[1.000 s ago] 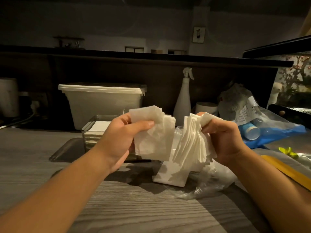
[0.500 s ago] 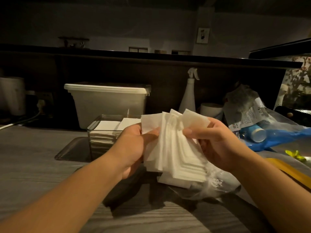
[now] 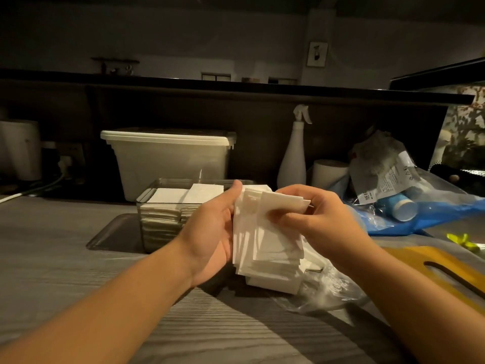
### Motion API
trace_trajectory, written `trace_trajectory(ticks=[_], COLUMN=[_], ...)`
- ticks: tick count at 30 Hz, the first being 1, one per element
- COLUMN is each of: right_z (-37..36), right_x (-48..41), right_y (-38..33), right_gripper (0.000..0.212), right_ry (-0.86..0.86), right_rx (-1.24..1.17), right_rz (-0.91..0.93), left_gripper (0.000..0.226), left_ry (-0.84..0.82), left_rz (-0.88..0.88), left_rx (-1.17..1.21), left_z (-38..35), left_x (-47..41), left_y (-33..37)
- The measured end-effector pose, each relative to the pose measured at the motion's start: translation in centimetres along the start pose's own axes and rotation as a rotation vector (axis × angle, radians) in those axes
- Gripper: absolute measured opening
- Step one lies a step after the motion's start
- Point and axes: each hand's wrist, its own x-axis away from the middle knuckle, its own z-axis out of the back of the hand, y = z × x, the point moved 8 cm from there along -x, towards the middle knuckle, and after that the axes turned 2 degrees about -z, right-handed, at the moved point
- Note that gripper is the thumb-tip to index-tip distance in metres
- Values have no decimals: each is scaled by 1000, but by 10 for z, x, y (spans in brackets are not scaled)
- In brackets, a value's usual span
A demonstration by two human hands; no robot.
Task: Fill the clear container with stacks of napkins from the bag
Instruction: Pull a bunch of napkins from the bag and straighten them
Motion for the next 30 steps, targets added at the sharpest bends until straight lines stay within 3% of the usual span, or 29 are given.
trace_trajectory(ticks=[3, 9, 15, 20, 25, 30], right_z=[1, -1, 3, 1, -1, -8], right_x=[-1, -1, 6, 12, 16, 17], right_y=[4, 9, -9, -24, -27, -28], right_gripper=[16, 31, 51, 49, 42, 48], right_ry=[4, 10, 100, 173, 164, 121], right_rx=[13, 23, 251, 498, 539, 605], right_rz=[-18, -14, 231, 462, 541, 570], left_gripper=[26, 33, 32, 50, 18, 18], left_ry=[-33, 65, -28, -22, 46, 137], left_rz=[-45, -58, -71, 0, 55, -2], left_rx=[-227, -490, -339, 64, -10, -112], left_z=[-5, 1, -5, 0, -2, 4], left_x=[1, 1, 3, 1, 5, 2], left_y=[3, 1, 5, 3, -3, -3])
